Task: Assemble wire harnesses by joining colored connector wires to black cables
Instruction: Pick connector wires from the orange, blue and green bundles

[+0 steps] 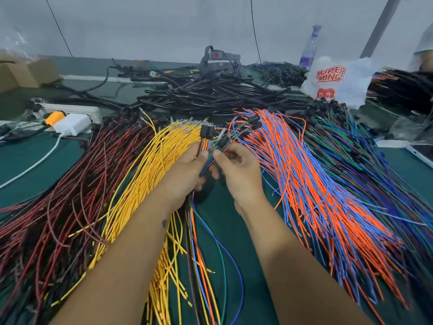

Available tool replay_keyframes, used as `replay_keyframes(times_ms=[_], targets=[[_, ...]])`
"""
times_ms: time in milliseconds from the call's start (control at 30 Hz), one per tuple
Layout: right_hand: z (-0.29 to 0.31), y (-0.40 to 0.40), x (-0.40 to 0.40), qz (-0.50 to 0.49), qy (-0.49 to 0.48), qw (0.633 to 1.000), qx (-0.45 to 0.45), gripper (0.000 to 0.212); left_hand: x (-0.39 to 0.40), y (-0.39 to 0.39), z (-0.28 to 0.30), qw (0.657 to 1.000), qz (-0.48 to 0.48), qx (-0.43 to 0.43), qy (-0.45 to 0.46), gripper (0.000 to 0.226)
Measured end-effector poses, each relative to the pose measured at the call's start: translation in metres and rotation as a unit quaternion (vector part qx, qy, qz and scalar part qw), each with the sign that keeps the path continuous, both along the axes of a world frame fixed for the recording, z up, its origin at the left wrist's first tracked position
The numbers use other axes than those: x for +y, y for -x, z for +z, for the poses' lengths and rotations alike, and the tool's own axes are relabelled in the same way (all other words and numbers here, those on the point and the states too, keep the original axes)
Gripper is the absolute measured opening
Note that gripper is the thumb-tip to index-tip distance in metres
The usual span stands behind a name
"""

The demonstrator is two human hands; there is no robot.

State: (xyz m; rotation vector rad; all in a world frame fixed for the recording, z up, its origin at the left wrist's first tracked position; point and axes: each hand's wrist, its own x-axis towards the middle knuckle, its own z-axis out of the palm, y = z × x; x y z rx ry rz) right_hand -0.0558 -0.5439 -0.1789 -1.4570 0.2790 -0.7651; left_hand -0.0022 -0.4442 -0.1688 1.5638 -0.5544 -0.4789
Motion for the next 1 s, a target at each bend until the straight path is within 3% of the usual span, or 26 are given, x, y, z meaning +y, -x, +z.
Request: replay_keyframes(times_ms=[167, 333, 433, 567, 700, 833, 1000], targets=[[-0.006, -0.002, -0.004, -0.012, -0.014, 1.0, -0.012, 0.025, 0.001, 0.0, 0.0, 0.999, -0.027, -0.032, -0.006, 0.024], [-0.005, -0.003, -0.006, -0.046, 0.087, 0.995, 0.016, 0.018, 0.001, 0.003, 0.0, 0.998, -0.054, -0.008, -0.004, 0.026], [-0.003, -0.004, -0.006, -0.026, 0.107, 0.994, 0.014, 0.027, 0.001, 0.003, 0.002, 0.998, -0.059, 0.029, -0.002, 0.026], [-0.005, -0.005, -0.002, 0.075, -0.013, 0.996, 0.036, 0.031, 0.001, 0.005, 0.003, 0.996, -0.084, 0.031, -0.005, 0.023], [-0.004, -0.004, -0.003, 0.11, -0.02, 0.993, 0.049, 0.017, -0.002, 0.009, 0.003, 0.995, -0.094, 0.03, -0.018, 0.032], [-0.003, -0.003, -0.003, 0.056, -0.043, 0.997, 0.014, 0.02, -0.003, 0.011, 0.003, 0.994, -0.101, -0.001, -0.04, 0.041], [0.007, -0.001, -0.025, -0.183, -0.12, 0.972, -0.082, 0.027, -0.002, 0.016, 0.006, 0.983, -0.166, 0.042, -0.068, 0.038]])
